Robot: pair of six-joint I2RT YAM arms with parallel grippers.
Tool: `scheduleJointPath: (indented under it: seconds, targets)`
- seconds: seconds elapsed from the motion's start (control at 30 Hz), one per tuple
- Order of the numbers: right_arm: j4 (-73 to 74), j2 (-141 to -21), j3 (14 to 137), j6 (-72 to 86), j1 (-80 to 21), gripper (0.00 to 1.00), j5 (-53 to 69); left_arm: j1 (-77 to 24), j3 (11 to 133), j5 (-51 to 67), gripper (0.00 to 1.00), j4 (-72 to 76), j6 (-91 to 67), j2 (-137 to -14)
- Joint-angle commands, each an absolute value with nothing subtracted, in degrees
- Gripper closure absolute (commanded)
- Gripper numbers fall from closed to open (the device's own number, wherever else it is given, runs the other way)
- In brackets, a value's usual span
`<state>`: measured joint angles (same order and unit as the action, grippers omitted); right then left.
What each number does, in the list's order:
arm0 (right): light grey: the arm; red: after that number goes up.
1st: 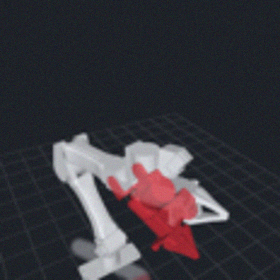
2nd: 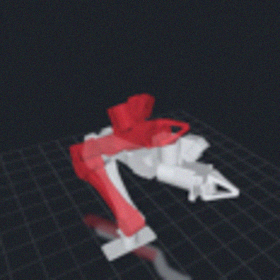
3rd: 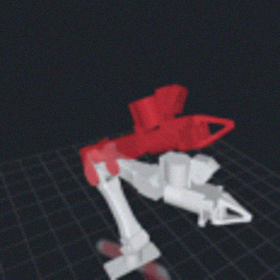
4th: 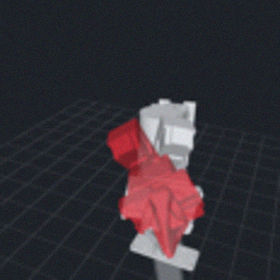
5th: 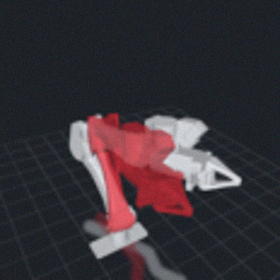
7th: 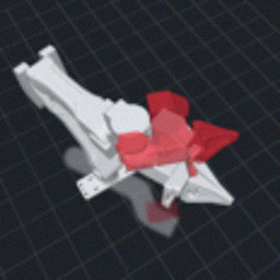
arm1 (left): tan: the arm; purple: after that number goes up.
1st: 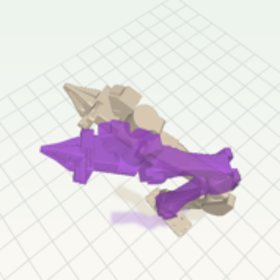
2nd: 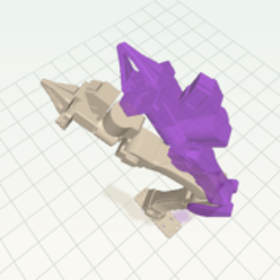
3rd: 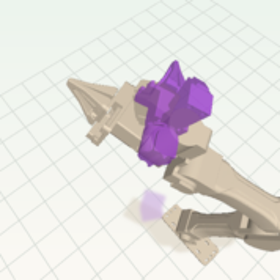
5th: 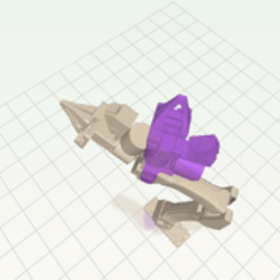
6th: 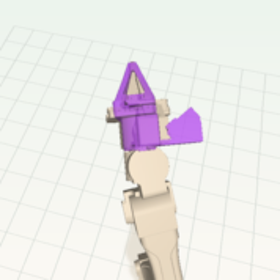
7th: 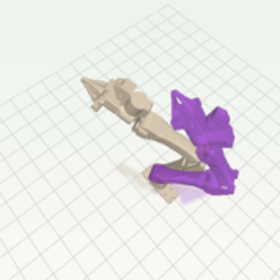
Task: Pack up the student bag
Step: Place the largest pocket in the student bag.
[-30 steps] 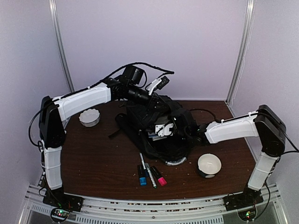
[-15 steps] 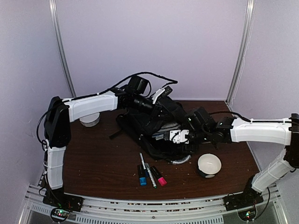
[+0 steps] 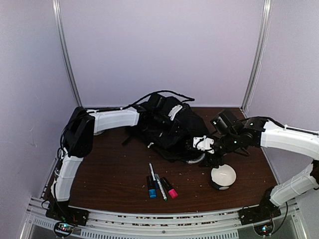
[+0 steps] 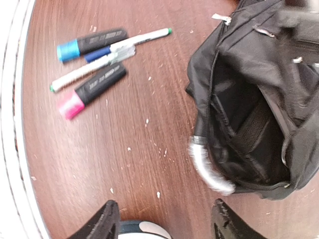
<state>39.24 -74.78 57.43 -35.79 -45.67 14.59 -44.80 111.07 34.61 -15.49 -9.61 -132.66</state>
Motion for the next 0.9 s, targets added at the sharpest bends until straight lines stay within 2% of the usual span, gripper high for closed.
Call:
scheduleJointPath:
  seconds: [0.0,0.13,0.27,0.47,0.63,0.87]
  targets:
    - [38.12,-76.14,59.55,-27.15,-41.08,0.41,23.21,-42.3,114.2,26.97,0.94,-13.04,-13.08,-137.03]
    - [35.86,-80.68,61.61,-23.4,-36.36,0.47,29.46,-42.23,112.21,27.28,0.67,-12.06,-13.14,-131.49]
    - [36.86,-85.01,65.68,-21.35,-34.83,0.49,30.93,-42.12,103.8,22.16,0.49,-12.11,-10.95,-120.14]
    - [35.61,-89.47,69.24,-16.9,-32.35,0.49,34.37,-41.93,82.97,13.75,0.43,-9.32,-11.29,-103.45]
    - [33.84,-89.14,68.56,-16.93,-31.75,0.49,33.78,-41.84,67.46,13.55,0.37,-3.2,-12.75,-95.78]
    - [35.41,-85.96,71.48,-14.52,-23.29,0.48,32.42,-41.68,55.75,7.02,0.42,1.86,-14.9,-93.78]
